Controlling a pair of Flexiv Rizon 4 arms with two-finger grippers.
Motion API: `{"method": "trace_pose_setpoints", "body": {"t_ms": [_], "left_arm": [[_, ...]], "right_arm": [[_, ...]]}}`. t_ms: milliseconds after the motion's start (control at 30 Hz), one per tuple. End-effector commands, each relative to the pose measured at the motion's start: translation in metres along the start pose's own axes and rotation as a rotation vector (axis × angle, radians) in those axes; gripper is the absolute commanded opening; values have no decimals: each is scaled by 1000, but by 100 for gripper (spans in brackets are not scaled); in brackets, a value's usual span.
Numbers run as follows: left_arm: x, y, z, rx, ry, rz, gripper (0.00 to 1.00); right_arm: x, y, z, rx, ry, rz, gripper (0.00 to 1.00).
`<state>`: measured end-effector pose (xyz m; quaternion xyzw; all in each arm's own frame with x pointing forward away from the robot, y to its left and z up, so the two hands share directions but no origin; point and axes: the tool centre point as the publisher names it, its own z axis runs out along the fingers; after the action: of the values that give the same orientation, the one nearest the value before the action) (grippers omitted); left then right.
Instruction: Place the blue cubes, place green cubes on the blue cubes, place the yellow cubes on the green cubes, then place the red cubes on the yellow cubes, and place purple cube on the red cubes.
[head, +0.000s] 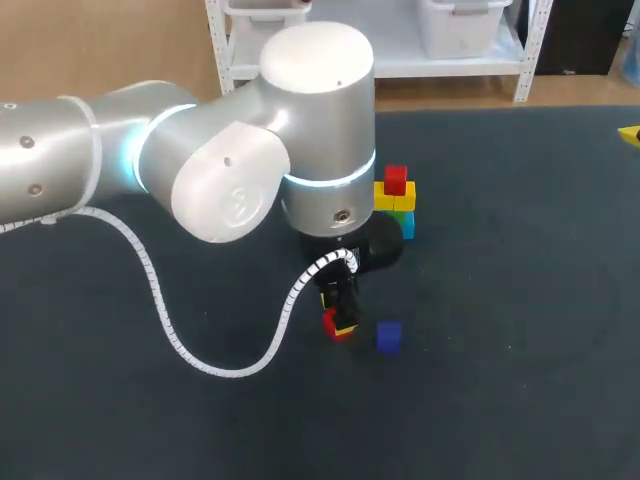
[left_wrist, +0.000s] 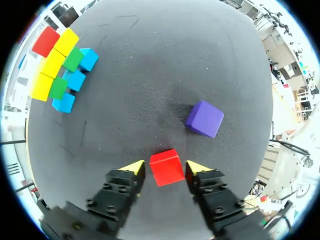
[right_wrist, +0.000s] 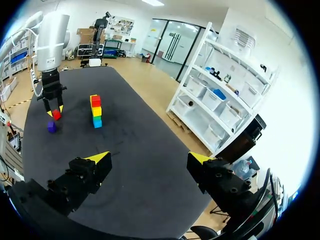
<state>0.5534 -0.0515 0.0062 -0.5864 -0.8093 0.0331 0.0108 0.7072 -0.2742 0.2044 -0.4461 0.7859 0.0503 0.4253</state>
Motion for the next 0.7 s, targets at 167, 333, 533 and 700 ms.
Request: {"method": "trace_pose_setpoints", "body": {"t_ms": [167, 333, 533, 700], "left_arm": [[-3, 7, 0, 10, 31, -9, 15], [0, 13, -8, -1, 42, -5, 0], [12, 26, -38, 9, 28, 75, 0], [22, 43, -72, 22, 26, 232, 0]], "right_arm": [[0, 1, -1, 3, 0, 0, 100], [0, 1, -1, 3, 0, 0, 100], [0, 1, -1, 3, 0, 0, 100], [0, 1, -1, 3, 0, 0, 100]]}}
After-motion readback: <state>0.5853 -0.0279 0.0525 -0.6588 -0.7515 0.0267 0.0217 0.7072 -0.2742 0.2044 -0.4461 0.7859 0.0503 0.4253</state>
